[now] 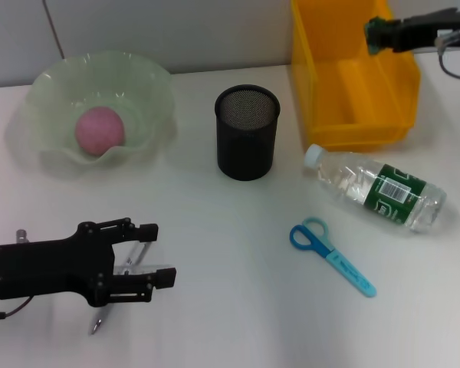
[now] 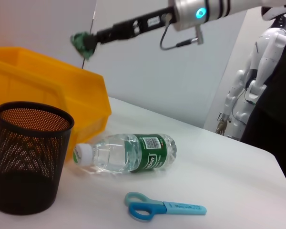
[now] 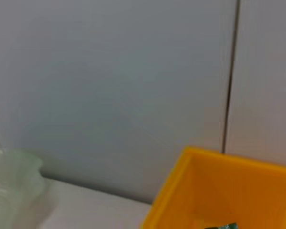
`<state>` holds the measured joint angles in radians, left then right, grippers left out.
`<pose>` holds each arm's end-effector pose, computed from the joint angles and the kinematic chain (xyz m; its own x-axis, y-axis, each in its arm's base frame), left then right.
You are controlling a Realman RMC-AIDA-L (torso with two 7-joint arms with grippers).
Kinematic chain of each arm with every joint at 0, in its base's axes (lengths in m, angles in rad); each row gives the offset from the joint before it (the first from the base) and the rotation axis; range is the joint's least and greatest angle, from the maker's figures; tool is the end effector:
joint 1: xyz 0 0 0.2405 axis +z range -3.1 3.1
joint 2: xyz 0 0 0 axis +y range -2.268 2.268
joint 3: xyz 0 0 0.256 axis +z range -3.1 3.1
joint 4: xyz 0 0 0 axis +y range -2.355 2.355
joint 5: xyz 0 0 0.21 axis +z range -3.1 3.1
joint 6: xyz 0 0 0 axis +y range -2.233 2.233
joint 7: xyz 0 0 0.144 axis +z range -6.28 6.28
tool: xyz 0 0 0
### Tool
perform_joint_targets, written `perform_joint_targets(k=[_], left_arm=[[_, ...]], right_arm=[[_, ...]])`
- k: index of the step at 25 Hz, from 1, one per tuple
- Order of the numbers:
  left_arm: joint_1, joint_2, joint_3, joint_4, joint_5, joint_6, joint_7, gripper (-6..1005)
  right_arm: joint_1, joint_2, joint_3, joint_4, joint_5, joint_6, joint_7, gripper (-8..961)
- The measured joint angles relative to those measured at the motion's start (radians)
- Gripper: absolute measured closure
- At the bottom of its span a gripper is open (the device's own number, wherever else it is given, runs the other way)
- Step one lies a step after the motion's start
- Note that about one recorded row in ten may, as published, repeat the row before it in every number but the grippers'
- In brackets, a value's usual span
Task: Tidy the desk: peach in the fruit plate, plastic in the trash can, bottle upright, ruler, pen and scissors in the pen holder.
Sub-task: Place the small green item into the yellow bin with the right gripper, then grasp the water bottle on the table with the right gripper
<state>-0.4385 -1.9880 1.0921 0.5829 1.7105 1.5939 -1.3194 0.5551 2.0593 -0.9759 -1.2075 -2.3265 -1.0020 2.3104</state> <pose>-0.2694 0.2940 -0.0124 0.8147 0.3351 0.4733 0.3757 -0.9267 0.0094 0.2210 0.4284 0.0897 0.7246 -0.5002 -0.4741 -0.6816 -0.4185 -0.6002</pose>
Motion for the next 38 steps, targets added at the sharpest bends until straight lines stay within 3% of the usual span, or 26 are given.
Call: perform_joint_targets(k=[5,8,24,25,29,35,38], left_arm=[[-0.003,0.000,0.000,0.000,0.000,0.000,-0.003,166],[-0.005,0.001,0.000,0.000,0.000,0.000,-0.003,166],[-0.004,0.000,0.001,0.000,0.000,0.002,-0.002,166],[-0.004,0.000,0.001,0.000,0.000,0.002,-0.002,166],[-0.001,0.000,0.000,0.000,0.001,0.002,-0.001,166],[0.003,0.000,0.000,0.000,0.001,0.001,-0.001,166],[0.003,0.000,0.000,0.000,0.001,0.001,-0.001,166]], right_arm=[[0.046,-0.017,0.024,0.135,-0.001,0.055,-0.028,675],[0.044,-0.016,0.024,0.140,-0.001,0.070,-0.029,674],[0.025,-0.004,0.020,0.116,0.011,0.070,-0.047,116],[0.011,0.009,0.021,0.088,0.028,0.066,-0.070,116],[-0.020,0.019,0.004,0.046,0.095,0.058,-0.113,117],[-0.107,0.014,0.008,0.012,0.468,-0.084,-0.325,119],[-0.127,0.012,0.012,0.002,0.534,-0.159,-0.376,120]])
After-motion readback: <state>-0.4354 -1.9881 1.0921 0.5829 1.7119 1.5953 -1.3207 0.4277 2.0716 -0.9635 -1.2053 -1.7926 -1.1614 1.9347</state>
